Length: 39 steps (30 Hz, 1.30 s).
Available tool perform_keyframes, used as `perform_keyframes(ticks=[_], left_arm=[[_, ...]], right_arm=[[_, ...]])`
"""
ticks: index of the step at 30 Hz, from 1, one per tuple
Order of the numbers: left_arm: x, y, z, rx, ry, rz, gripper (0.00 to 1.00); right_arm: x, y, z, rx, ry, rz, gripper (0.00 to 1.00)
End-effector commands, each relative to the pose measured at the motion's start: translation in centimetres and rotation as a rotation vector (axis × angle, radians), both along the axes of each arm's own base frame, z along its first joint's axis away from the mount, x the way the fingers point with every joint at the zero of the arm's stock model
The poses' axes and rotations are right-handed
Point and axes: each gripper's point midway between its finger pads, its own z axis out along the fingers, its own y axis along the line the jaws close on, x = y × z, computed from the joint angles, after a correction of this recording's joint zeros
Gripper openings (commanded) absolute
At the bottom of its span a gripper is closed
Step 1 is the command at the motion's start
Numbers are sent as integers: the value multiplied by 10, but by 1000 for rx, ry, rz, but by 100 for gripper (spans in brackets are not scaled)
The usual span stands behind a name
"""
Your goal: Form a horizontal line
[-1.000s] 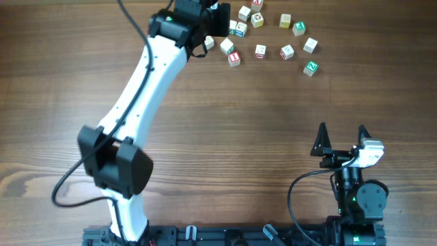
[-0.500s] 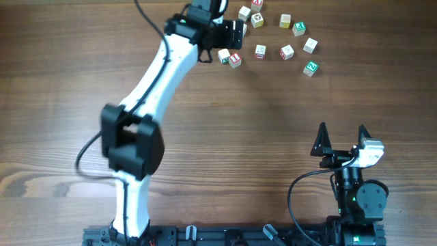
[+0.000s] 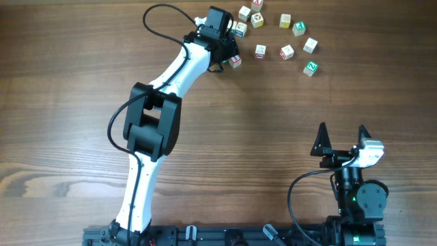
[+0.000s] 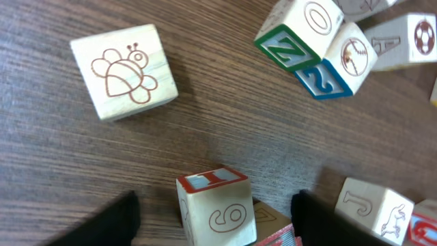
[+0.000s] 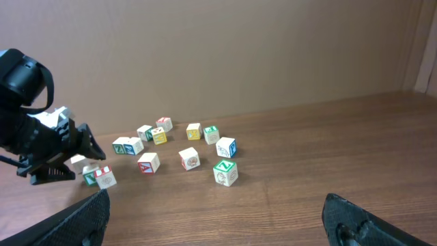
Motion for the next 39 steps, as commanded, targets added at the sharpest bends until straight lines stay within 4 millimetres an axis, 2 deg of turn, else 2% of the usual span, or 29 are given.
perform_keyframes(ticks=[1,5,7,8,9,11,15,16,19,21,23,26,29,31,33,35,39], left_arm=[[-5,8,-26,15,55,57,58],[-13,12,-48,39,106,57,70],[-14,12,-54,43,113,57,79],[-13,12,-54,41,109,57,80],[-12,11,-53,39,104,57,74],[-11,11,-53,38,98,55,52],[-11,12,-53,55,96,29,24],[-12,12,-54,67,97,8,22],[-17,16,-51,118,104,-67,22],[-20,21,-35,143,109,-102,23],[-26,30,-8,166,110,-109,23],[-48,45,50,183,123,-98,21],[-69,49,98,177,108,-104,22],[-82,48,109,184,123,-118,22],[-97,45,104,204,169,-138,22],[-107,40,86,221,212,-158,22],[-129,27,36,247,256,-210,24]], right_arm=[[0,2,3,14,-14,11,100],[0,2,3,13,-13,11,100],[0,2,3,13,-14,11,100],[0,2,3,14,-13,11,100],[0,2,3,14,-13,11,100],[0,2,3,14,-13,11,100],[0,2,3,13,-13,12,100],[0,2,3,14,-14,11,99],[0,2,3,13,-14,11,100],[0,2,3,14,-14,11,100],[0,2,3,14,-14,11,100],[0,2,3,13,-14,11,100],[0,2,3,13,-14,11,100],[0,2,3,13,-13,12,100],[0,2,3,14,-13,11,100],[0,2,3,13,-14,11,100],[0,2,3,14,-14,11,100]])
